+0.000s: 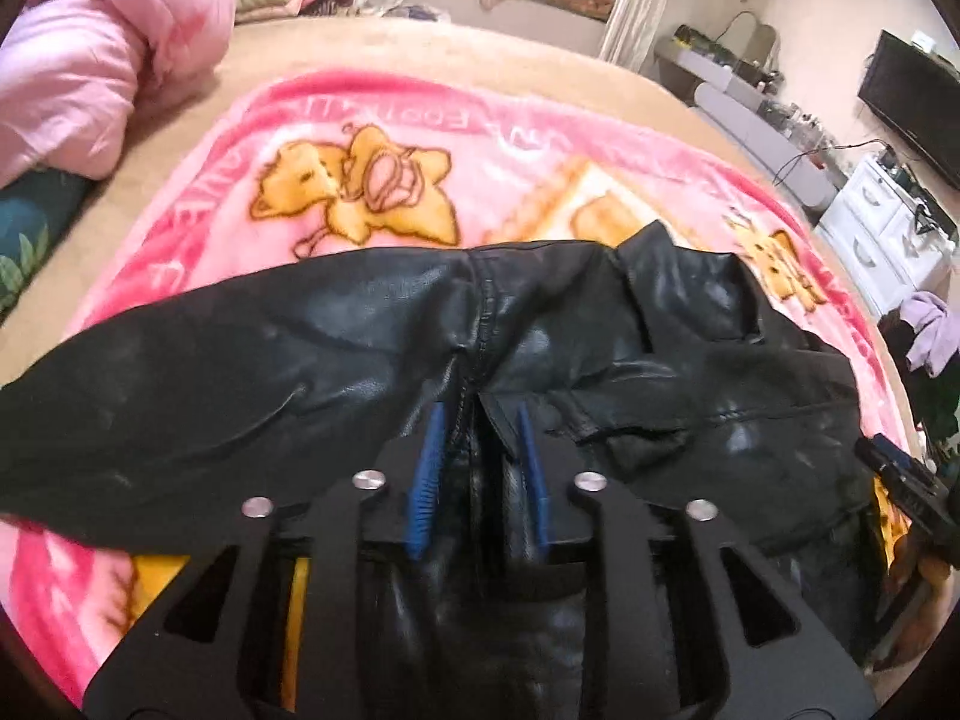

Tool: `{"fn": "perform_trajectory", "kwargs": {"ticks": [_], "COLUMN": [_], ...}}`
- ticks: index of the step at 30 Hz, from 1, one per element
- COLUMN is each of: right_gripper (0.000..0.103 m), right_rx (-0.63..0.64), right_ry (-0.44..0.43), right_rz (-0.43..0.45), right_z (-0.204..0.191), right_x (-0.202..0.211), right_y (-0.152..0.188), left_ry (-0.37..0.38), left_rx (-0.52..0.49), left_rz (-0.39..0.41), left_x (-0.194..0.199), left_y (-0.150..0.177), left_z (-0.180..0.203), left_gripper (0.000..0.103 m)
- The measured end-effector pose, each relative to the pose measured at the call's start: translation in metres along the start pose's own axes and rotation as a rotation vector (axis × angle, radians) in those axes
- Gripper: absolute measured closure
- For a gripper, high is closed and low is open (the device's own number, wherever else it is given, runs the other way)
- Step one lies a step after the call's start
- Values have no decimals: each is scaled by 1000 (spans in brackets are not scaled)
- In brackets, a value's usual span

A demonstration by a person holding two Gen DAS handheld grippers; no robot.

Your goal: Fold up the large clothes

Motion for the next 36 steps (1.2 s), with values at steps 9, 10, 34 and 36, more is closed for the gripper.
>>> {"fn": "perform_trajectory", "kwargs": {"ticks": [9, 10, 34, 36], "right_gripper": [27, 27, 5, 5], "right_rx": [75, 83, 27, 41], "right_ry": [-31, -35, -72, -63], "right_rz": [-34, -37, -11, 1], "right_z": [-40, -42, -65, -69], "right_x": [2, 1, 22, 24], "right_y": [30, 32, 48, 46], "left_ry": [38, 54, -18, -22], "left_rx": [-83, -81, 5, 15], "left_rz": [-74, -105, -80, -84], "left_x": [-12, -20, -9, -7], "left_y": [26, 31, 49, 51], "left_z": [45, 49, 31, 27], "left_gripper": [60, 59, 9, 9]}}
Point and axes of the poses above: each gripper's, at about its wrist camera, not at the fingertips, and x roughly against the way its jaws point, z to its right, y to its underside, the point moved 5 cm from there along -x, roughly the way its jaws point, and after that the axes turned 13 degrees about -z, right-handed, at the moved point
